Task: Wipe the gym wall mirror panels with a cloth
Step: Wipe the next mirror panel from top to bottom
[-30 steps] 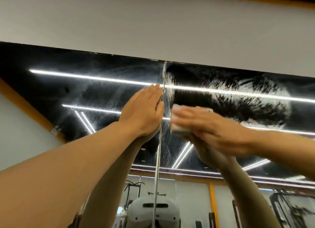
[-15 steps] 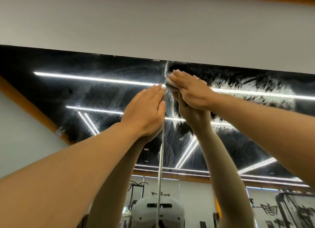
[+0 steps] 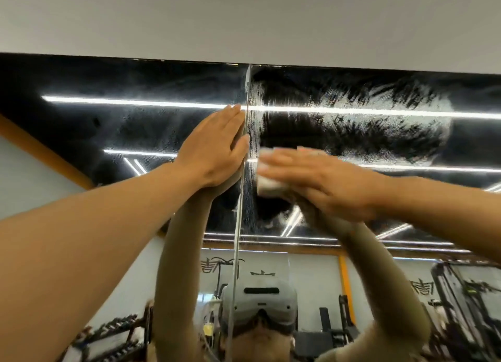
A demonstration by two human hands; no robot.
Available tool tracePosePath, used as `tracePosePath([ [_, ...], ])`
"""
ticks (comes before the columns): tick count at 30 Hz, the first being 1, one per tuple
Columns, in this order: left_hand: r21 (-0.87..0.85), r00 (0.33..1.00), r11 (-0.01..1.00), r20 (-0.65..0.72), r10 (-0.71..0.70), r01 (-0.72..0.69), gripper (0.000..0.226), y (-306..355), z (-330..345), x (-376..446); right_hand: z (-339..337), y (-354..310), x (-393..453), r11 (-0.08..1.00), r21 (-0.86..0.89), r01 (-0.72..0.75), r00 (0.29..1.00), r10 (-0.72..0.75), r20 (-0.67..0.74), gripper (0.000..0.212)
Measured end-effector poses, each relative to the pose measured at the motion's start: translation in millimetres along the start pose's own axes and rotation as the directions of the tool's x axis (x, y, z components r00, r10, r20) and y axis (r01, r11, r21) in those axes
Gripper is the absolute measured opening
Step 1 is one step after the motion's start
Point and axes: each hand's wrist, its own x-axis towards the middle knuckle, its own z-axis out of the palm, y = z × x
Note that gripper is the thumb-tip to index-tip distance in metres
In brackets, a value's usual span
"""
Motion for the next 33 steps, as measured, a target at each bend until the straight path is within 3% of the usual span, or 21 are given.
tracePosePath([
  [4, -0.005, 1.0, 1.0, 0.013, -0.002, 0.002, 0.055, -1, 1, 2, -12, 28, 53, 0.947, 0.092, -0.309, 0.929, 0.321, -0.185, 0.051],
  [7, -0.045, 0.999, 0.999, 0.037, 0.001, 0.001, 0.056, -3, -1, 4, 0, 4, 63, 0.942, 0.153, -0.299, 0.9, 0.332, -0.283, 0.045],
  [10, -0.064, 0.998, 0.998, 0.064, 0.015, -0.011, 0.063, -3, -4, 5, 33, -44, 25, 0.979, 0.103, -0.174, 0.948, 0.195, -0.253, 0.058],
  [13, -0.058, 0.997, 0.998, 0.076, -0.001, 0.006, 0.053, -2, -6, 5, 49, -78, -18, 0.996, 0.088, 0.001, 0.991, 0.011, -0.135, 0.057],
  [18, -0.006, 0.994, 1.0, 0.108, -0.003, 0.003, 0.056, 5, -6, 7, 24, -51, -31, 0.991, 0.084, 0.101, 0.993, -0.106, 0.058, 0.053],
  [21, 0.023, 0.993, 0.999, 0.11, -0.042, 0.04, 0.059, 9, -5, 7, 4, -1, -23, 0.994, 0.062, -0.086, 0.99, 0.092, -0.106, 0.054],
  [24, 0.037, 0.995, 0.998, 0.088, -0.055, 0.051, 0.061, 15, -2, 7, -19, 57, -25, 0.901, 0.19, -0.389, 0.856, 0.43, -0.285, 0.047],
  [26, -0.006, 0.995, 0.997, 0.067, -0.081, 0.081, 0.064, 19, -1, 6, -17, 75, -29, 0.856, 0.223, -0.467, 0.777, 0.518, -0.359, 0.04],
  [28, -0.039, 0.994, 0.994, 0.029, -0.102, 0.103, 0.065, 22, 1, 7, -5, 68, -31, 0.842, 0.198, -0.501, 0.751, 0.537, -0.384, 0.049],
  [29, -0.045, 0.994, 0.993, 0.016, -0.107, 0.108, 0.065, 23, 2, 8, 1, 56, -37, 0.856, 0.206, -0.474, 0.765, 0.516, -0.384, 0.049],
  [31, -0.041, 0.993, 0.993, 0.0, -0.115, 0.114, 0.067, 23, 6, 8, 14, 23, -59, 0.92, 0.268, -0.287, 0.857, 0.372, -0.358, 0.043],
  [33, -0.019, 0.991, 0.991, -0.009, -0.131, 0.131, 0.071, 22, 8, 9, 26, -13, -92, 0.963, 0.167, -0.213, 0.924, 0.254, -0.285, 0.048],
])
